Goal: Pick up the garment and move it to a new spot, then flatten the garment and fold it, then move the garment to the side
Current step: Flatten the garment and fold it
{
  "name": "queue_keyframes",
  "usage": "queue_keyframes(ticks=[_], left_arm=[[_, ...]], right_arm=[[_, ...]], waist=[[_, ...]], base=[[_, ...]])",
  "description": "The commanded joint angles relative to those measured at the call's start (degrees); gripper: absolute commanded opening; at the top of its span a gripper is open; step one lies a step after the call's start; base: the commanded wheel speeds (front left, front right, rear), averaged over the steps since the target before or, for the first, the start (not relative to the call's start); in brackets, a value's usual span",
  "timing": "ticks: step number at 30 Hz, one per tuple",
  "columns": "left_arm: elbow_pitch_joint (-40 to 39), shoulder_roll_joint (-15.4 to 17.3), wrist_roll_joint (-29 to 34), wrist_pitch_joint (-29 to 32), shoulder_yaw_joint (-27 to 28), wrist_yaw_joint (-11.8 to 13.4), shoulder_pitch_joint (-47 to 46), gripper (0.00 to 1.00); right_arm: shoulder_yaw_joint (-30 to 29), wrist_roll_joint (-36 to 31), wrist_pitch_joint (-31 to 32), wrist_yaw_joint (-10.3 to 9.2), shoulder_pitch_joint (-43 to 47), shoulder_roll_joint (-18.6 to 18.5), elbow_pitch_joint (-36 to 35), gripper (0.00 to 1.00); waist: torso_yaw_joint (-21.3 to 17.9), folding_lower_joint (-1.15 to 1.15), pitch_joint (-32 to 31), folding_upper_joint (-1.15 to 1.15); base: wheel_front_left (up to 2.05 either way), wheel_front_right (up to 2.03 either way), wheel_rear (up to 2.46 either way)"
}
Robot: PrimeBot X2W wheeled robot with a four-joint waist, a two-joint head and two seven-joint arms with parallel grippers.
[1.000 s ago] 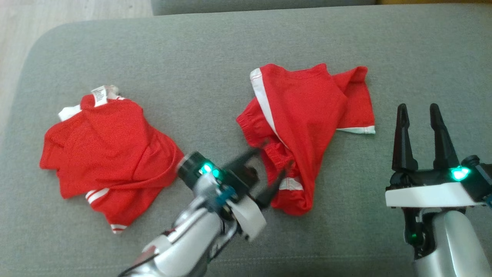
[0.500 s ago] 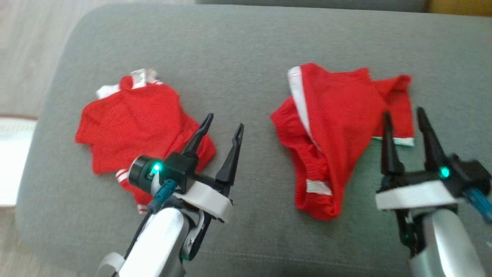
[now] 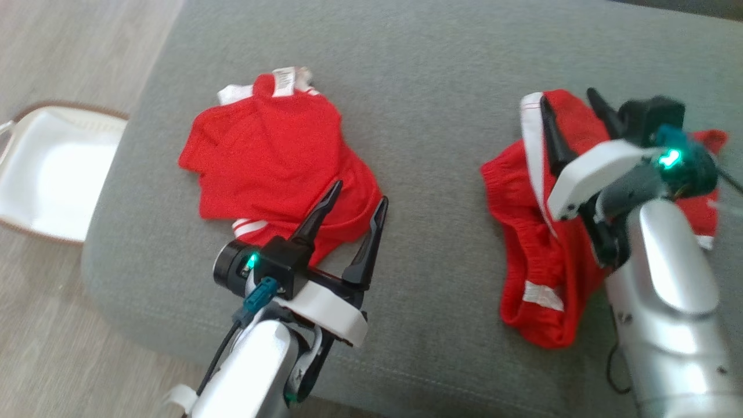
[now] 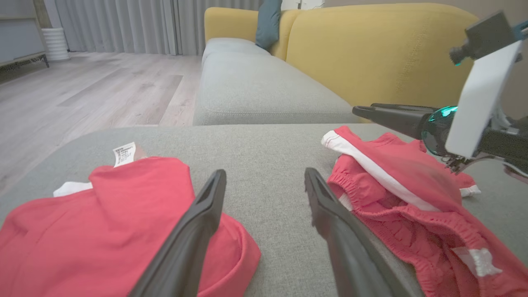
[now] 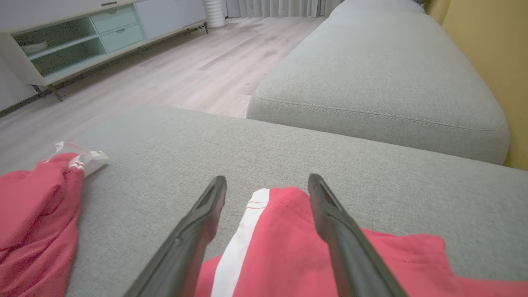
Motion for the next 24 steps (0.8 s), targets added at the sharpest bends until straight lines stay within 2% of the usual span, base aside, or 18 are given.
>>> queue_keyframes(ticks=[1, 5, 17, 18, 19, 20, 24], left_arm=[[-2.13, -0.05, -0.88, -0.29, 1.47, 0.05, -1.44, 1.0], [-2.73, -0.08, -2.5, -0.29, -0.11, 0.9, -2.0, 1.0], [-2.81, -0.09, -3.74, -0.29, -1.51, 1.91, -2.59, 1.0], [-2.84, -0.09, -3.77, -0.29, -1.56, 1.95, -2.62, 1.0], [-2.87, -0.09, -3.81, -0.29, -1.63, 1.98, -2.66, 1.0], [-2.9, -0.09, -3.85, -0.29, -1.7, 2.0, -2.71, 1.0], [-2.98, -0.09, -3.96, -0.29, -1.88, 2.12, -2.81, 1.0]], right_arm=[[0.5, -0.85, 0.65, 0.23, -2.64, -0.01, -0.8, 1.0], [-3.3, -5.56, 3.03, 0.23, -6.92, -0.01, 5.36, 1.0], [-5.96, -6.53, 4.37, 0.23, -11.47, -0.01, 14.69, 1.0], [-6.1, -6.33, 4.38, 0.23, -11.7, -0.01, 15.21, 0.76], [-6.23, -6.37, 4.27, 0.23, -11.95, -0.01, 15.63, 0.33], [-6.35, -6.47, 4.11, 0.23, -12.18, -0.01, 16.0, 0.0], [-6.58, -5.9, 2.91, 0.23, -12.91, -0.01, 17.17, 0.0]], waist=[[1.34, 0.0, 0.98, 0.0], [3.02, 0.0, 1.95, 0.0], [4.12, 0.0, 3.04, 0.0], [4.09, 0.0, 3.14, 0.0], [4.06, 0.0, 3.24, 0.0], [4.04, 0.0, 3.32, 0.0], [3.82, 0.0, 3.45, 0.0]], base=[[0.0, 0.0, 0.0], [0.0, 0.0, 0.0], [0.0, 0.0, 0.0], [0.0, 0.0, 0.0], [0.0, 0.0, 0.0], [0.0, 0.0, 0.0], [0.0, 0.0, 0.0]])
